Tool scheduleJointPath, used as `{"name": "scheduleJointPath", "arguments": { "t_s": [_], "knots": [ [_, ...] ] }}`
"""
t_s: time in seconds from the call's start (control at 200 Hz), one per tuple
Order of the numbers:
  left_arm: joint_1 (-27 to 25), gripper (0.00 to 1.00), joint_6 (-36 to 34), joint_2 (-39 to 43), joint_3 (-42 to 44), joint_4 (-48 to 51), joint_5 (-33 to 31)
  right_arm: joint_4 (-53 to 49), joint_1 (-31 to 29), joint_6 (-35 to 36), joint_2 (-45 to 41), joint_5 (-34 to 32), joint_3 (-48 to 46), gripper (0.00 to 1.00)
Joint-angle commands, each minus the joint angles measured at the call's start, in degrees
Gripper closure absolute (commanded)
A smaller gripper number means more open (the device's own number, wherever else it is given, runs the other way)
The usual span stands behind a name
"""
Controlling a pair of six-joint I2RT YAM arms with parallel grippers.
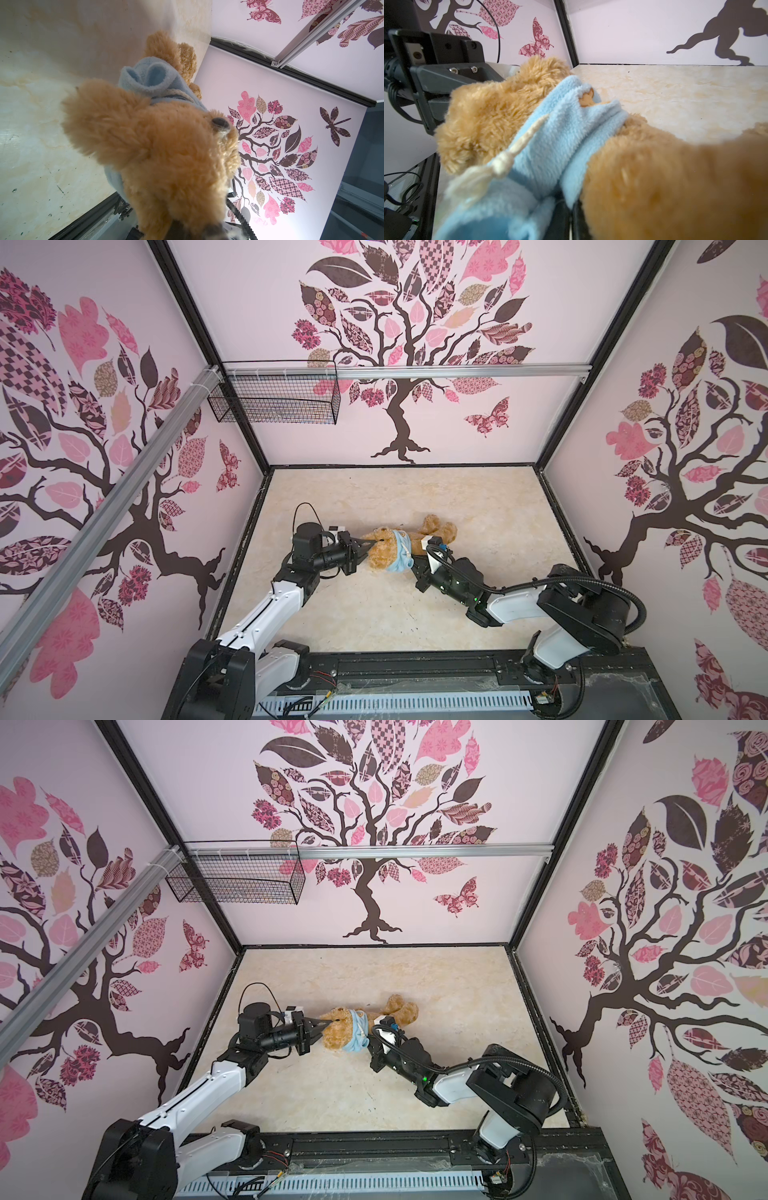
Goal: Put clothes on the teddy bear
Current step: 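Drag the hoodie hem toward the bear's legs with right gripper while left holds head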
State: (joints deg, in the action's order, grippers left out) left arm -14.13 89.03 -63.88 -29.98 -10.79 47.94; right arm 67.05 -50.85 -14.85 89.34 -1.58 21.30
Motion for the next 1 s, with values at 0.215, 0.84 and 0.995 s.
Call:
{"name": "scheduleJointPath", "arguments": {
  "t_s": [0.215, 0.84, 0.995],
  "knots": [
    [3.3, 1.00, -19.4, -0.3, -6.1, 16.4, -1.8, -8.9, 4.0, -4.9, -12.3, -8.5, -8.3, 1.00],
    [-2.2, 1.00, -49.8, -10.1, -10.6, 19.3, -6.9, -29.5, 21.5, -13.8, -14.5, 12.1, -7.8, 1.00],
    [-5.3, 1.00, -49.7, -14.7, -10.1, 13.7, -9.2, -42.6, 21.5, -8.5, -14.9, 16.3, -3.8, 0.92]
  ]
}}
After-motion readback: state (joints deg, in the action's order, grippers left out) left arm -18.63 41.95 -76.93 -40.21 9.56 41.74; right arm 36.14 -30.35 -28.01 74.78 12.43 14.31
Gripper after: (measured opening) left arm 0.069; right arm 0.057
